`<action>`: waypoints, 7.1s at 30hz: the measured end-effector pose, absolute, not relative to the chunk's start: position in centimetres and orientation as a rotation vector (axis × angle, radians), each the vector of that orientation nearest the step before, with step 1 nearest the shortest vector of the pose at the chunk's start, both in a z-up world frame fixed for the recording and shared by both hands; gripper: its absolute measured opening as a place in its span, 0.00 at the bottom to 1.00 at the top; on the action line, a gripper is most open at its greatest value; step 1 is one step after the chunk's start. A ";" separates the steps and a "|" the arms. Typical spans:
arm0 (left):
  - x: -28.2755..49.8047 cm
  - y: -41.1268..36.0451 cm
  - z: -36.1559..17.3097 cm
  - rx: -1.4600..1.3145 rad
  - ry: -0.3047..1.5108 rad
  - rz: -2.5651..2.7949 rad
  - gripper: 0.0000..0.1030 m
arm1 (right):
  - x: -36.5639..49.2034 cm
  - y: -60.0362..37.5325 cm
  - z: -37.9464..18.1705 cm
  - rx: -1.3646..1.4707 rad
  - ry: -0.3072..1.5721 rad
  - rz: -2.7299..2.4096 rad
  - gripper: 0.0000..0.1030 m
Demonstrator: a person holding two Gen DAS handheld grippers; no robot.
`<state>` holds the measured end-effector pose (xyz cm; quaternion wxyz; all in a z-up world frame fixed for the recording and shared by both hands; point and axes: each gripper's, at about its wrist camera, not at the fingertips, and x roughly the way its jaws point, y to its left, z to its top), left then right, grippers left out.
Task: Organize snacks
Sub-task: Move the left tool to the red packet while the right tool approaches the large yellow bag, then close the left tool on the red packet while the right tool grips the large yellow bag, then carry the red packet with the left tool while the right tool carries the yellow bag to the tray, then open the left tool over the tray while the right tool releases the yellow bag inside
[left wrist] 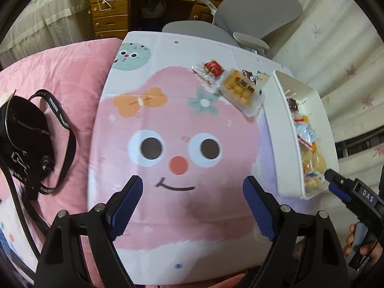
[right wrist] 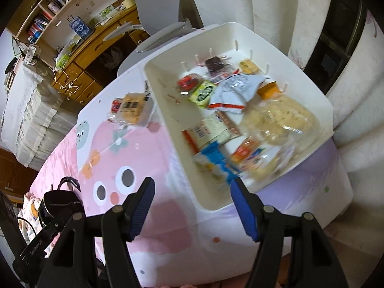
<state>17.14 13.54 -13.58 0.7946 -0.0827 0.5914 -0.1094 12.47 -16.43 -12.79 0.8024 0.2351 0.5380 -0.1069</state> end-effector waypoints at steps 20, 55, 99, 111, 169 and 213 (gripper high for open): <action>25.4 18.7 -7.2 -0.050 1.248 -0.301 0.82 | 17.2 -7.6 -8.6 0.278 0.973 -0.204 0.67; 46.1 4.6 -20.2 0.112 1.416 -0.438 0.82 | 31.6 -5.0 -21.9 0.266 0.876 -0.352 0.79; 47.8 1.8 -28.0 0.195 1.478 -0.408 0.46 | 35.0 -5.4 -26.0 0.112 0.963 -0.318 0.89; 45.3 4.6 -27.2 0.196 1.540 -0.324 0.45 | 33.6 -4.6 -25.0 0.067 1.013 -0.277 0.77; 13.2 0.5 -8.0 -0.062 1.205 -0.275 0.45 | 4.2 -16.4 -7.8 0.041 0.845 -0.023 0.75; 16.2 -18.6 -6.7 -0.056 1.067 -0.195 0.79 | 13.0 -35.4 -7.9 0.076 0.895 0.227 0.87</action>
